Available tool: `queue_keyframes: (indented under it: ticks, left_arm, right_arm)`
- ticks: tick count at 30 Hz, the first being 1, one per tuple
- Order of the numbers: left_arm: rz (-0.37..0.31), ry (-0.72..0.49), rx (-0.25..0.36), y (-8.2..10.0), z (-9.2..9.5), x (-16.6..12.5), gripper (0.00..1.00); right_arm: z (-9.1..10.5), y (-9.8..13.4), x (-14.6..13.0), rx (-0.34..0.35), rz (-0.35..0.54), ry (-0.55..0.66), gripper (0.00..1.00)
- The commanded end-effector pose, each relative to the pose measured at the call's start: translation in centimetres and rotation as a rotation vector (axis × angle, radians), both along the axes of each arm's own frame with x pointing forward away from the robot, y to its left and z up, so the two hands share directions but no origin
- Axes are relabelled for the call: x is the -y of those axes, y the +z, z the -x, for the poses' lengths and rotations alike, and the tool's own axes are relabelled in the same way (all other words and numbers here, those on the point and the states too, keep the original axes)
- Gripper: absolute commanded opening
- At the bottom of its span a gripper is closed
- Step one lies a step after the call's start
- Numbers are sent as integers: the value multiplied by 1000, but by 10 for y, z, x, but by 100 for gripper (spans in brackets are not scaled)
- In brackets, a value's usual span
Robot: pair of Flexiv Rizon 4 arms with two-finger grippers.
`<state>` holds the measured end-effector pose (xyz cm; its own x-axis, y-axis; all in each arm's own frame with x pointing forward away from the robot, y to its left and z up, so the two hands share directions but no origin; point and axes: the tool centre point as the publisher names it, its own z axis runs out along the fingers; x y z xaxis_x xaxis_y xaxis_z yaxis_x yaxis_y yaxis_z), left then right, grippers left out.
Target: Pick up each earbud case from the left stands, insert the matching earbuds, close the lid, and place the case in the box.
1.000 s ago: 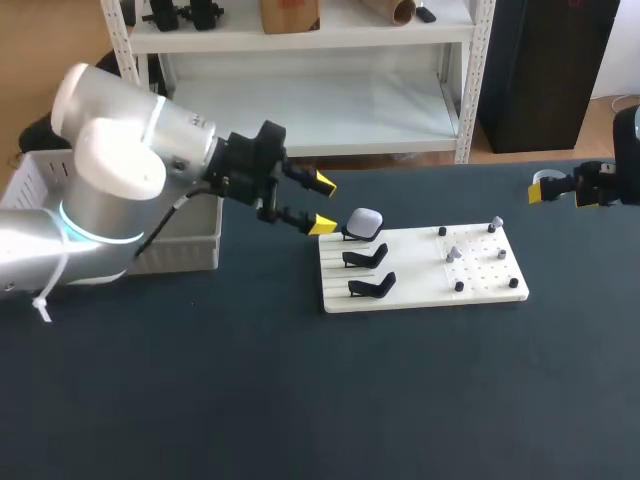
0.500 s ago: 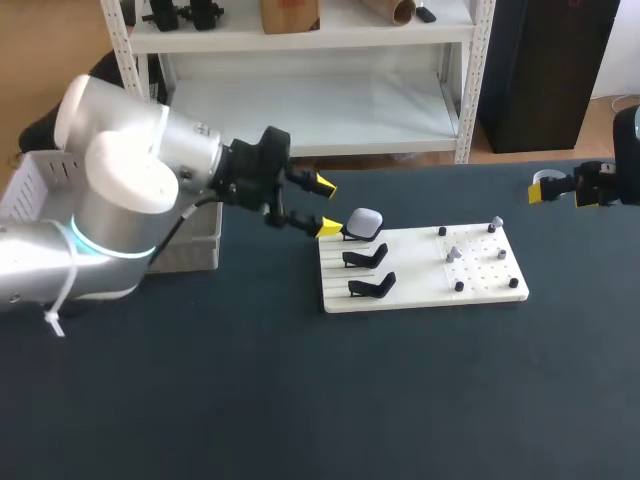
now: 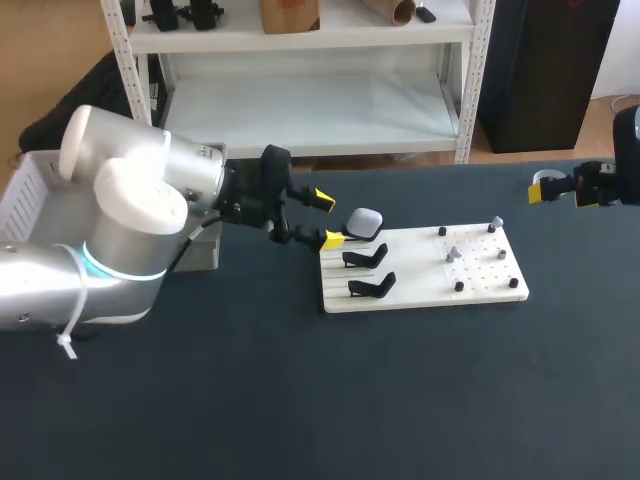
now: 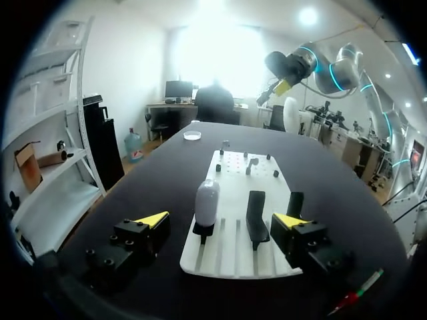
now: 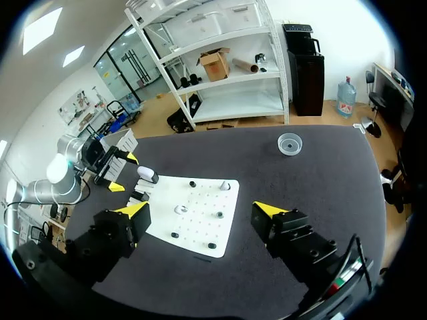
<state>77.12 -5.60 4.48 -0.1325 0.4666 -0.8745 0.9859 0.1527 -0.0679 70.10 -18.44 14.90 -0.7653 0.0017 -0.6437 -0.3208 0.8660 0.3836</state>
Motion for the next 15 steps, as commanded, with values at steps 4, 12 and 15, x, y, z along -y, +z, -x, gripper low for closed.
queue_keyframes:
  ticks: [4,12,15]
  left_arm:
    - [14,2,-15,-5,-8,5,90]
    - [10,-3,-24,-7,-9,12,73]
    - [9,-5,-29,-10,-11,16,64]
  right_arm:
    - [0,0,0,0,0,1,100]
    - [0,0,0,0,0,1,100]
    - [0,0,0,0,0,1,100]
